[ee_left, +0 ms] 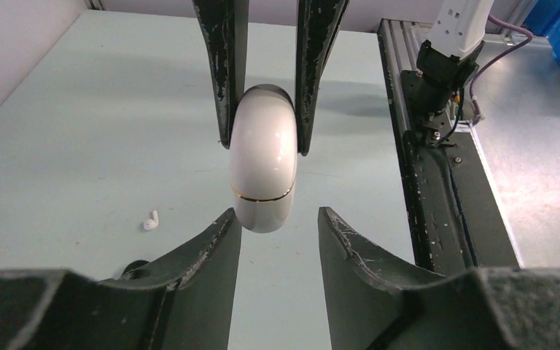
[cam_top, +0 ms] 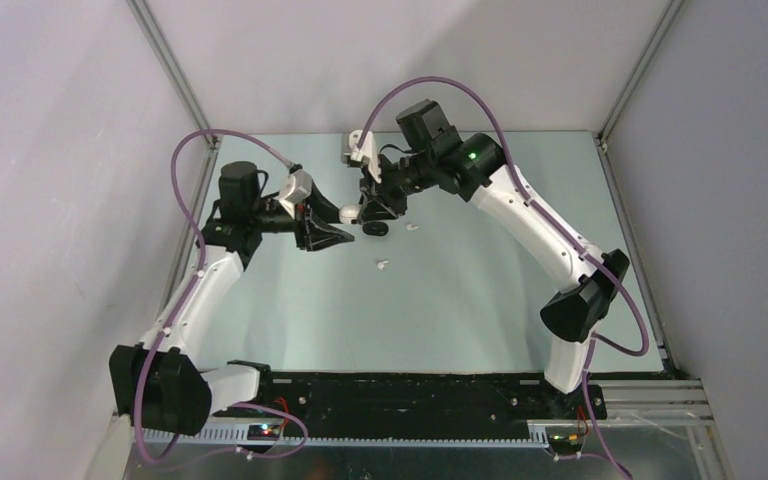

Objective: Insert the wireless bluetooth earbuds into the charging case
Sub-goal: Pass from the right arm to the left

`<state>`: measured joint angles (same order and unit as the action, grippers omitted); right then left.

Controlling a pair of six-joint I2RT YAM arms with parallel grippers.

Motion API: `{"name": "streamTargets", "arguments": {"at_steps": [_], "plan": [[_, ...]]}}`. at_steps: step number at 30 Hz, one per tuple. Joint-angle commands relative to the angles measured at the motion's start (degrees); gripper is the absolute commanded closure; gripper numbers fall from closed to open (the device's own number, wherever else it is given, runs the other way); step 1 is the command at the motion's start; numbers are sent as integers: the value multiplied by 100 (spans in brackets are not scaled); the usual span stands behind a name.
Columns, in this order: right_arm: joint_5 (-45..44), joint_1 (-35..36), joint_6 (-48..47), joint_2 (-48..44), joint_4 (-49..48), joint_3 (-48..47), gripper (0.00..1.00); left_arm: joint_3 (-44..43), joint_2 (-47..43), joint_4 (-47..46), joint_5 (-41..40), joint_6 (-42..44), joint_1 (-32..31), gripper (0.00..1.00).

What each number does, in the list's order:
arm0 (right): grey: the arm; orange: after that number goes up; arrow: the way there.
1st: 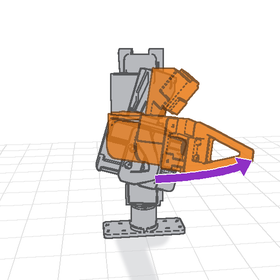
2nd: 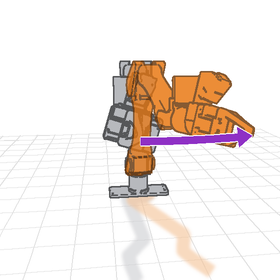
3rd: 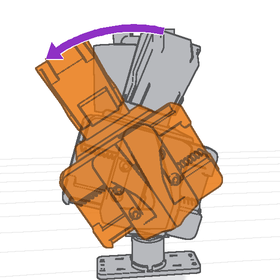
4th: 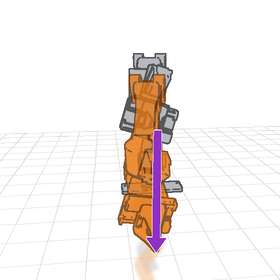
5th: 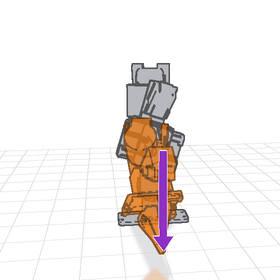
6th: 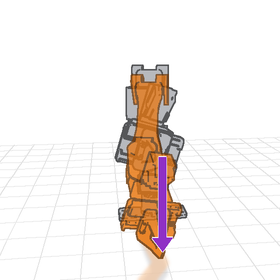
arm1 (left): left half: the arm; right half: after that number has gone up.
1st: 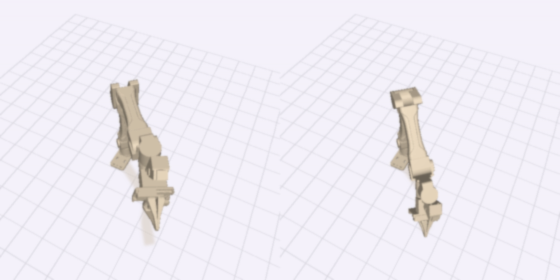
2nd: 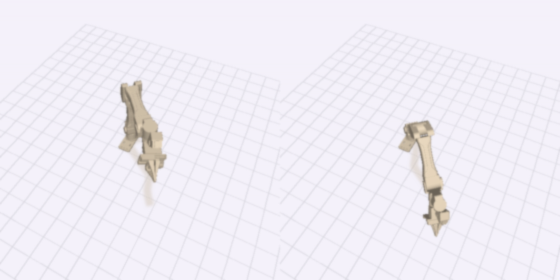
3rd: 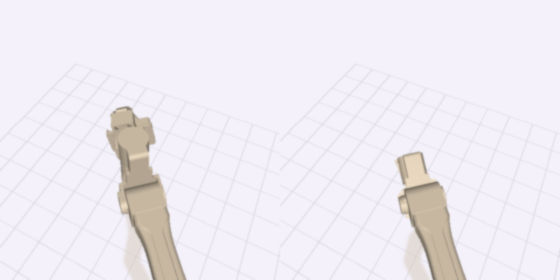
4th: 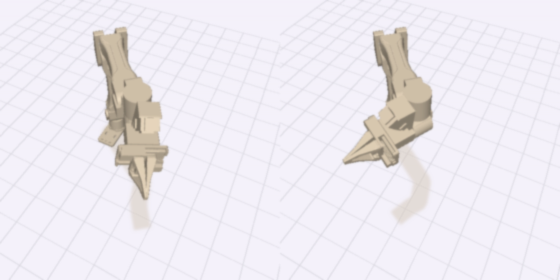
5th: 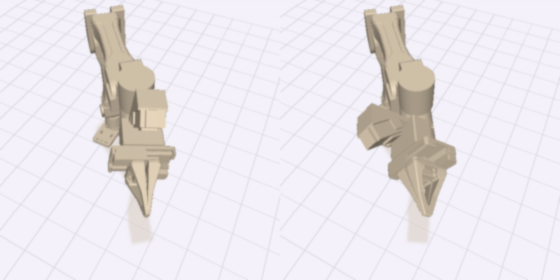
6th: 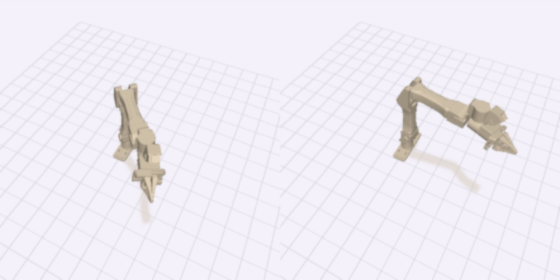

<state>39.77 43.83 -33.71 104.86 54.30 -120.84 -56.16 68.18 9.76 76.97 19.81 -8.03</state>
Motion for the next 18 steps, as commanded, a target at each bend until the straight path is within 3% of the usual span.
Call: {"name": "streamTargets", "arguments": {"at_steps": [1, 5, 7, 10, 13, 18], "plan": [[-76, 40, 82, 32, -216, -63, 100, -254, 25, 81, 179, 10, 14, 51], [-93, 29, 182, 64, -286, -69, 100, -121, -58, -548, 27, -656, 37, 48], [-32, 5, 278, 84, -332, -77, 100, 111, -138, -1550, -155, -1542, 50, 47], [89, -63, 374, 93, -360, -81, 100, 706, -155, -4023, -450, -3693, 88, 46], [119, -105, 446, 90, -403, -88, 100, 801, -82, -4467, -517, -4178, 86, 50], [109, -178, 495, 108, -450, -97, 100, 749, -26, -4522, -439, -4243, 104, 55]]}}
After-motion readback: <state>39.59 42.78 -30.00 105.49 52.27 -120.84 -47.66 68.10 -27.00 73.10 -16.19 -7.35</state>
